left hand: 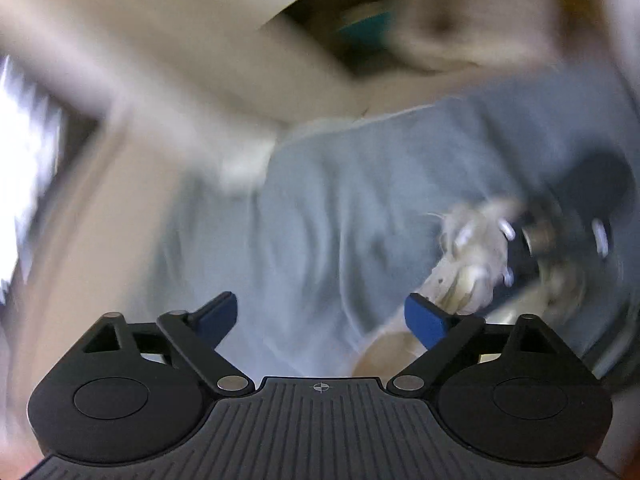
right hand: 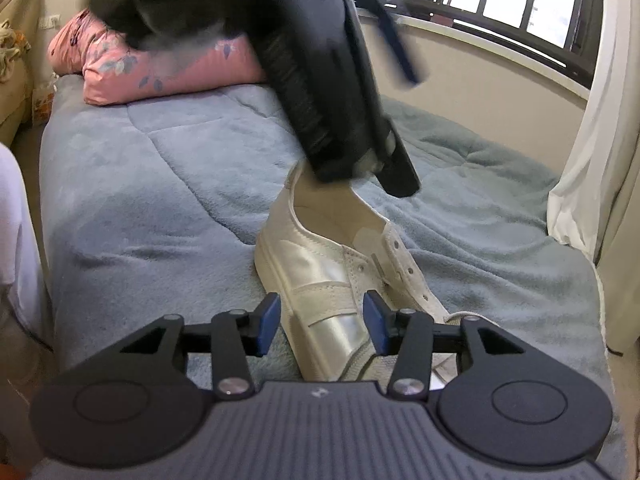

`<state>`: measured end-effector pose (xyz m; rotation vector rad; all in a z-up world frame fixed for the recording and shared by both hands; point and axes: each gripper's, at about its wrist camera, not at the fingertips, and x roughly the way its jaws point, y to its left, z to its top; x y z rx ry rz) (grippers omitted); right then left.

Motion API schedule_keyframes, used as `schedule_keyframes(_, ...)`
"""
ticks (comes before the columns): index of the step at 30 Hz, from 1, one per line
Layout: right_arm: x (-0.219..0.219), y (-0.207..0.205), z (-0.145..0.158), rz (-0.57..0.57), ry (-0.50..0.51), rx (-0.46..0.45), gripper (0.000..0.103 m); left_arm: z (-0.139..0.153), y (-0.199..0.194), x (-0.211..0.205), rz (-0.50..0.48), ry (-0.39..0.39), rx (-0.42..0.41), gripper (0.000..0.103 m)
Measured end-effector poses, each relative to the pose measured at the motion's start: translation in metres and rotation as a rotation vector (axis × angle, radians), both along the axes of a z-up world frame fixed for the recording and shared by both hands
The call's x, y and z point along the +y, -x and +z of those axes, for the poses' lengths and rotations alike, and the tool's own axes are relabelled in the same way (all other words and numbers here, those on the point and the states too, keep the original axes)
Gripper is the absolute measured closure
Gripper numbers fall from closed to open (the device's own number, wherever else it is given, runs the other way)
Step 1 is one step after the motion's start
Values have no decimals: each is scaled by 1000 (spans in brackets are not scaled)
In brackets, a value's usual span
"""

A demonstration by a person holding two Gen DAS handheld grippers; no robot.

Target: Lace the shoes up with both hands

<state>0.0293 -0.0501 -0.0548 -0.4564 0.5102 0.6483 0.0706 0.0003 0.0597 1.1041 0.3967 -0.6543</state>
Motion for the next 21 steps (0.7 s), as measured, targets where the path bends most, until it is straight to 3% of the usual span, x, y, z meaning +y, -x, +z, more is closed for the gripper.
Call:
schedule_keyframes(2, -1, 1, 0, 2, -1, 0, 53, -17, 10, -2, -147, -131, -23, 9)
schedule_keyframes(5, 0, 0, 1, 1, -7, 6, 52, -27, 2, -1, -170, -171, 61, 8)
schedule_keyframes(10, 0, 0, 1, 6, -5, 5, 50, -30, -31, 7, -42, -129, 79, 9)
schedule_keyframes(15, -1, 0, 0, 10, 3, 6, 49, -39, -36, 4, -35, -130, 103, 9)
schedule_keyframes(21, 1, 3, -3, 19, 22, -1, 44, -38, -48, 2, 39, -37, 100, 8)
